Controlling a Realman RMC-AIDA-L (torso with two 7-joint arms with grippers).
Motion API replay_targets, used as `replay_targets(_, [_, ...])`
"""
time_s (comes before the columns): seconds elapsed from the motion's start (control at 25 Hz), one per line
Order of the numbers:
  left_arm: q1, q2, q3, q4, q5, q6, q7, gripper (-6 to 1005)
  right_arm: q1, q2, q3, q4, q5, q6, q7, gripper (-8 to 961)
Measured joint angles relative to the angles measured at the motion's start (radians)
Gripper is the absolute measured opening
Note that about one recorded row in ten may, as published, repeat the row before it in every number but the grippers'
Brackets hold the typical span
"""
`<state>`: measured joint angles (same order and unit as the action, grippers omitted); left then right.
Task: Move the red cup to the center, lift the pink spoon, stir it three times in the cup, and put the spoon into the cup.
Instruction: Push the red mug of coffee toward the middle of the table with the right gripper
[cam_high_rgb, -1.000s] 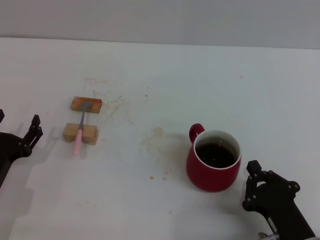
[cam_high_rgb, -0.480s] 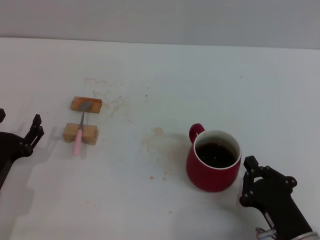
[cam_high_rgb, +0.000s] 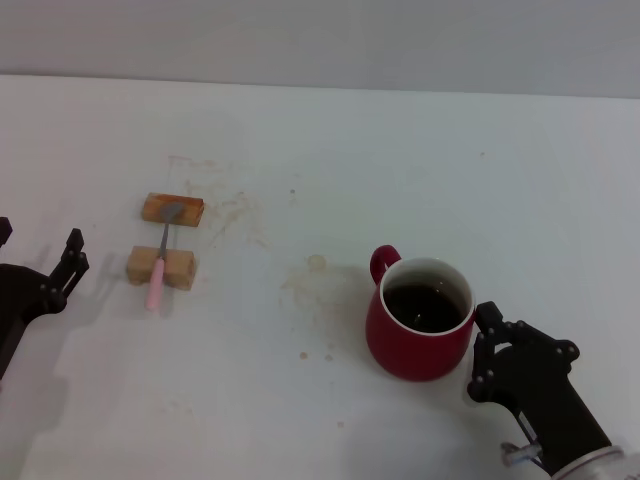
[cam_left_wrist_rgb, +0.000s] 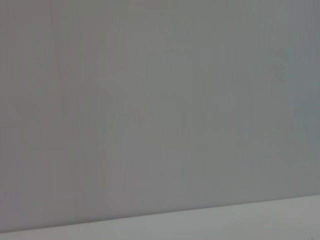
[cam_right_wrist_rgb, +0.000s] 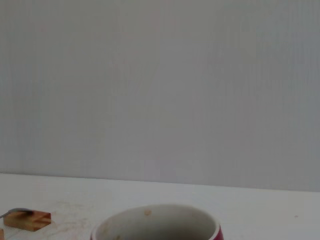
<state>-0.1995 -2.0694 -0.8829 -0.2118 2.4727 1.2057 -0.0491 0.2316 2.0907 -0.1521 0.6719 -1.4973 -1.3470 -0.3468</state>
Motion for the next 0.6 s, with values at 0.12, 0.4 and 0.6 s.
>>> replay_targets(0.12, [0.000, 0.000, 0.000, 0.001, 0.000, 0.000, 0.000, 844, 0.007, 0.000, 0.006, -0.006, -0.003, 0.006, 0.018, 0])
replay_targets(0.4, [0.000, 0.000, -0.001, 0.001, 0.000, 0.001, 0.000, 844, 0.016, 0.000, 0.008, -0.008, -0.006, 0.007, 0.021, 0])
replay_targets(0.6, [0.000, 0.000, -0.002, 0.000, 0.000, 0.002, 0.000, 844, 0.017, 0.000, 0.008, -0.010, -0.006, 0.005, 0.021, 0])
